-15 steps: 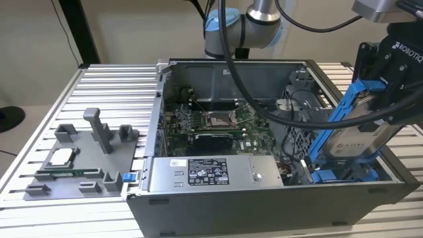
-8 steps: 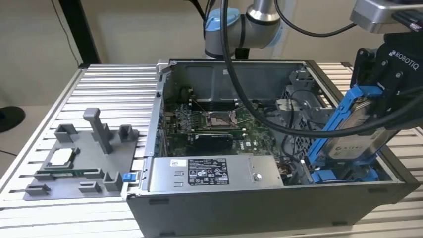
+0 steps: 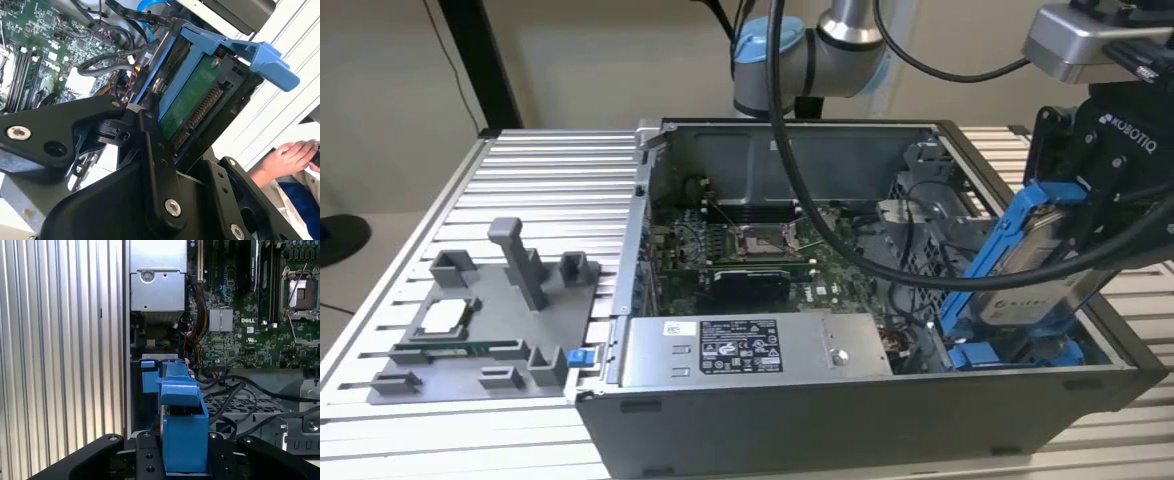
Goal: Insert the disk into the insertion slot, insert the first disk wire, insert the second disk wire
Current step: 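Insert the disk into the insertion slot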
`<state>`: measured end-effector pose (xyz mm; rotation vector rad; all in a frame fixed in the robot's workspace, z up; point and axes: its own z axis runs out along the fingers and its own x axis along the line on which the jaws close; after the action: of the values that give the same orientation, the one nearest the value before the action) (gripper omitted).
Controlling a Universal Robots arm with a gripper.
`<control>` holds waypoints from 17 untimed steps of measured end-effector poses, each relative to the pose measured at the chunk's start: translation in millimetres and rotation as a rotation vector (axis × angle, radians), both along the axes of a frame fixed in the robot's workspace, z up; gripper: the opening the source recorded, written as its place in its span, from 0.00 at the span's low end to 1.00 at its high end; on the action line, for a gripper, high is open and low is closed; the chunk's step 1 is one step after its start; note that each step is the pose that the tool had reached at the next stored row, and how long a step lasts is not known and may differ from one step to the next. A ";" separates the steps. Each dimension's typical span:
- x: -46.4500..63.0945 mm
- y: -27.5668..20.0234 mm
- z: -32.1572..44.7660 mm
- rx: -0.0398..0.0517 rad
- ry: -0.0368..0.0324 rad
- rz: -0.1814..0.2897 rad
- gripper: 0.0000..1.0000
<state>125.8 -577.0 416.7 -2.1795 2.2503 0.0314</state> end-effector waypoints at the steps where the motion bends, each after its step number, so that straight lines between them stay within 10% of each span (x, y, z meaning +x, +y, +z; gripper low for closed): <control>1: 0.0 0.0 -0.9 0.0002 0.0000 0.000 0.00; 17: 0.0 -1.3 -15.2 0.0101 -0.0001 0.000 0.00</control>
<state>125.8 -578.3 401.5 -2.1746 2.2450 0.0425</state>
